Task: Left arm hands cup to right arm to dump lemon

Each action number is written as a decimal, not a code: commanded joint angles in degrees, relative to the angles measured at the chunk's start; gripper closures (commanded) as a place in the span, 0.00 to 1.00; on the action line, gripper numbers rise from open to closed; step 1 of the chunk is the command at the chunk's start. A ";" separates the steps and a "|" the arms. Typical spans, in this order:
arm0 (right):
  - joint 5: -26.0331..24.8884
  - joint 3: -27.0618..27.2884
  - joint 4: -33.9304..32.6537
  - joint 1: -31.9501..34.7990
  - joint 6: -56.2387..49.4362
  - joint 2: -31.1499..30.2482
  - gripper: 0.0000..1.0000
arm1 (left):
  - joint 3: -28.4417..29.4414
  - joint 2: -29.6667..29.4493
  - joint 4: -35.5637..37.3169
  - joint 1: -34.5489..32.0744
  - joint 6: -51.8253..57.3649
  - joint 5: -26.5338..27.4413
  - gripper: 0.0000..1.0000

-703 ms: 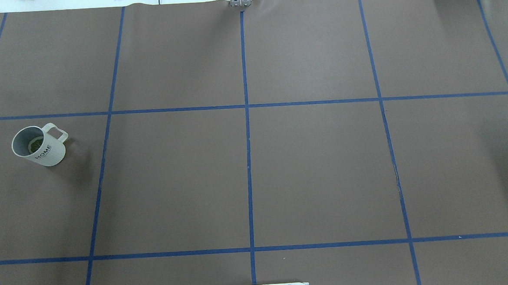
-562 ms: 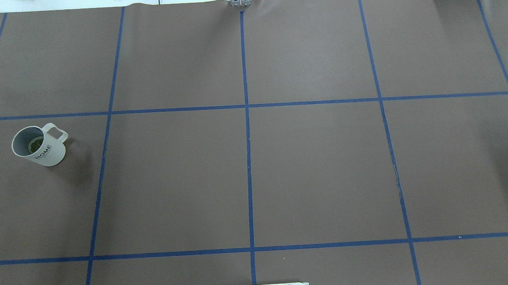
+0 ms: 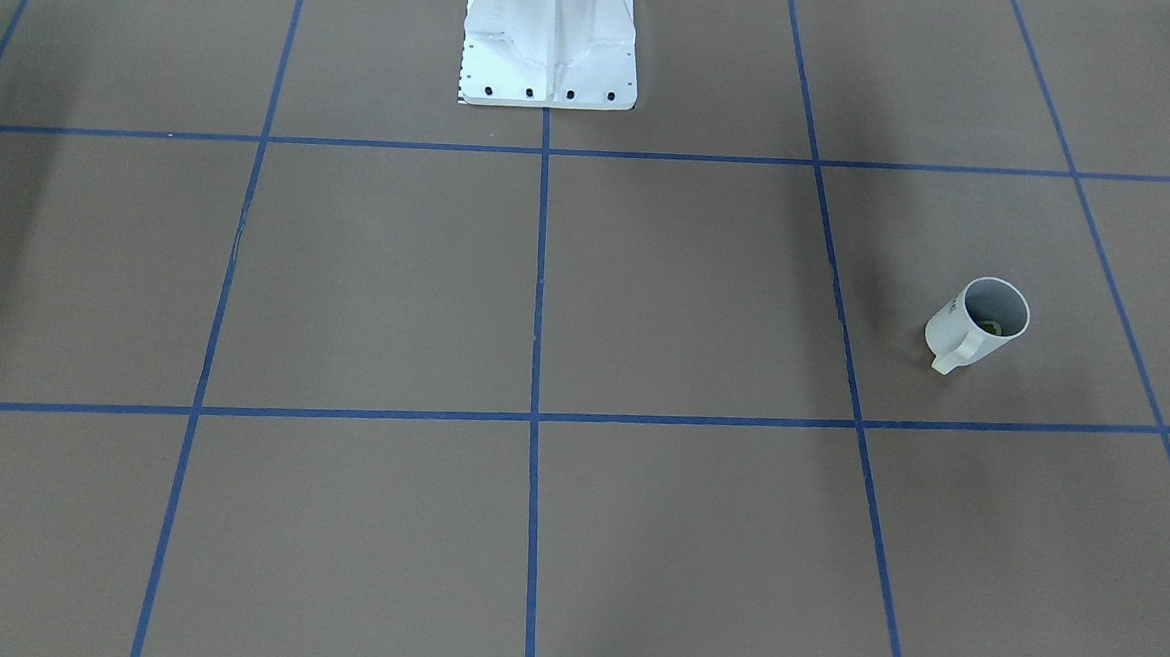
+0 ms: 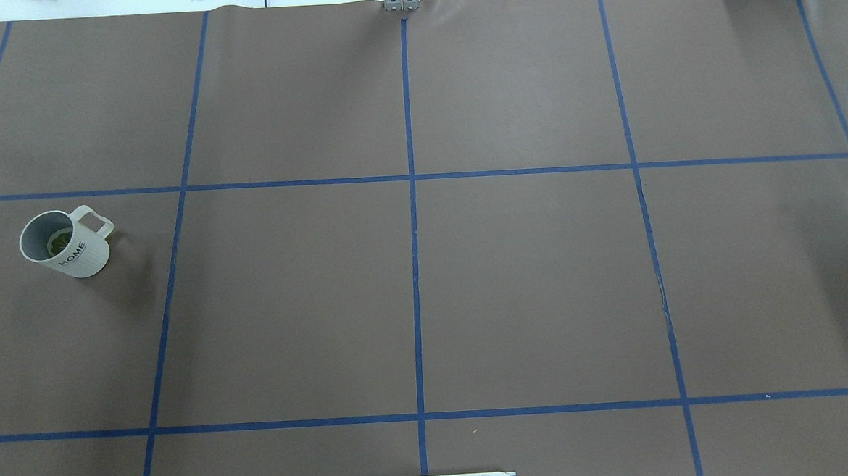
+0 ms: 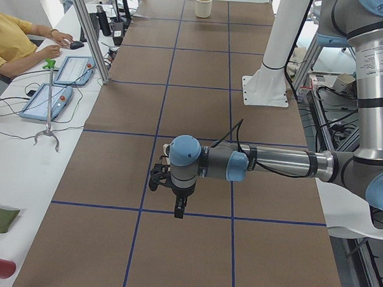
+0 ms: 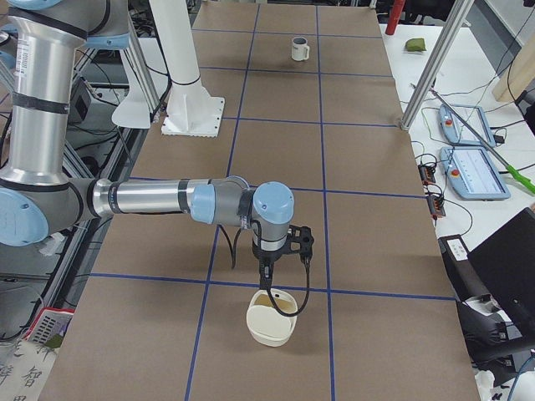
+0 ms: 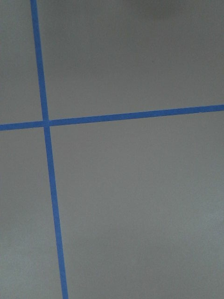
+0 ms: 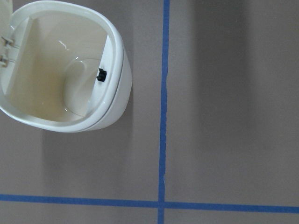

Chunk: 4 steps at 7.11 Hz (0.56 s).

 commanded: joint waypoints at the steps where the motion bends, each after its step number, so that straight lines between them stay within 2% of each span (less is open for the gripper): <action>1: -0.03 1.11 0.00 -0.09 0.08 3.35 0.00 | -0.89 -2.34 -3.10 0.04 -0.07 0.22 0.00; 3: -0.03 4.43 0.26 -0.09 0.78 6.70 0.00 | 0.25 -3.14 -9.94 -0.05 -0.07 0.14 0.00; 4: 0.14 4.37 1.48 -0.09 0.87 9.50 0.00 | 0.25 -3.41 -12.59 -0.05 -0.25 -0.39 0.00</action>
